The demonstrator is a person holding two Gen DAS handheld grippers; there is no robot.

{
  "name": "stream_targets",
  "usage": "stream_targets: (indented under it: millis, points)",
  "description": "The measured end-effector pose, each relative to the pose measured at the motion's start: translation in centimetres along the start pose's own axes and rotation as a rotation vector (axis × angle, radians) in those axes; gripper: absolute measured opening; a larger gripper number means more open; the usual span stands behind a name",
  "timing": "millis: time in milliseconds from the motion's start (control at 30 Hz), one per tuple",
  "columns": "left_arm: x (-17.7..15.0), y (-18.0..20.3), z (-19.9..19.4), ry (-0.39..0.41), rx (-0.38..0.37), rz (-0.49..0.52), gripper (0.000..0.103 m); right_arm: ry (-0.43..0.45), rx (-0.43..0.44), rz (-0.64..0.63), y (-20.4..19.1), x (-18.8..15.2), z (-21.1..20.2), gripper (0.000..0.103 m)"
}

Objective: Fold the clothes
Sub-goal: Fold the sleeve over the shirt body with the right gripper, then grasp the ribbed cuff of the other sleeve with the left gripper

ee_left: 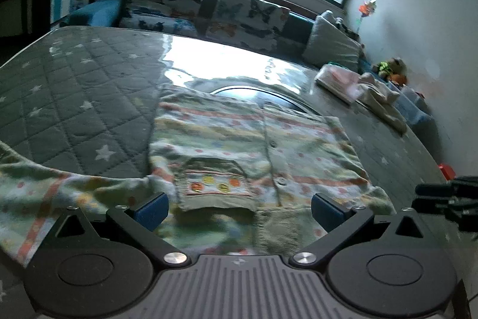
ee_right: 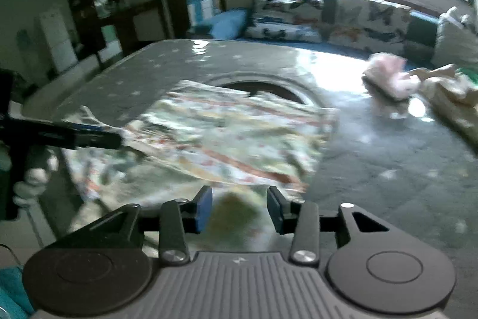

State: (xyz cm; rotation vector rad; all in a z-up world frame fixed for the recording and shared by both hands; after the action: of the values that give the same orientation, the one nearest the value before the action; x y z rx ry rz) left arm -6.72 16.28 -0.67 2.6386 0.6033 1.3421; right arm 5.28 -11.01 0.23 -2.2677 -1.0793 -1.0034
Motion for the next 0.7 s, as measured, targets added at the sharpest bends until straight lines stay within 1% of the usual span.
stream_targets:
  millis: [67, 200, 367, 467, 567, 633, 700]
  points:
    - [-0.1, 0.6, 0.1, -0.004, -0.013, 0.011, 0.103, -0.014, -0.027, -0.013, 0.8, -0.5, -0.4, 0.042]
    - [-0.5, 1.7, 0.7, -0.013, -0.043, 0.041, 0.103, -0.046, -0.024, -0.026, 0.9, -1.7, -0.4, 0.042]
    - [-1.0, 2.7, 1.4, -0.03, -0.054, 0.074, 0.103, -0.046, 0.023, -0.027, -0.6, -3.0, 1.1, 0.04]
    - [-1.2, 2.5, 1.4, -0.021, -0.055, 0.085, 0.103, -0.063, 0.051, -0.013, -1.2, -3.9, 2.5, 0.04]
    - [-1.2, 2.1, 1.5, -0.016, -0.046, 0.097, 0.102, -0.077, 0.057, -0.003, -1.2, -4.3, 3.2, 0.04]
    - [-1.2, 2.0, 1.8, -0.019, -0.051, 0.107, 0.096, -0.086, 0.061, 0.005, -1.1, -4.5, 3.4, 0.04]
    - [-1.2, 2.1, 2.1, -0.025, -0.066, 0.118, 0.086, -0.077, 0.062, 0.011, -1.0, -4.4, 3.3, 0.04]
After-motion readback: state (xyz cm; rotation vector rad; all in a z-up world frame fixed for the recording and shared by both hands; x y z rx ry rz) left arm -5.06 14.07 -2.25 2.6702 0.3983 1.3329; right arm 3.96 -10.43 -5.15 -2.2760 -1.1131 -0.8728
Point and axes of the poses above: each gripper's, at about its wrist camera, not at the fingertips, and z roughly the way its jaws point, y to its right, x to its top, the point moved 3 cm from there along z, roughly the way its jaws point, and after that the axes turned 4 degrees about y, right-handed, at the moved point
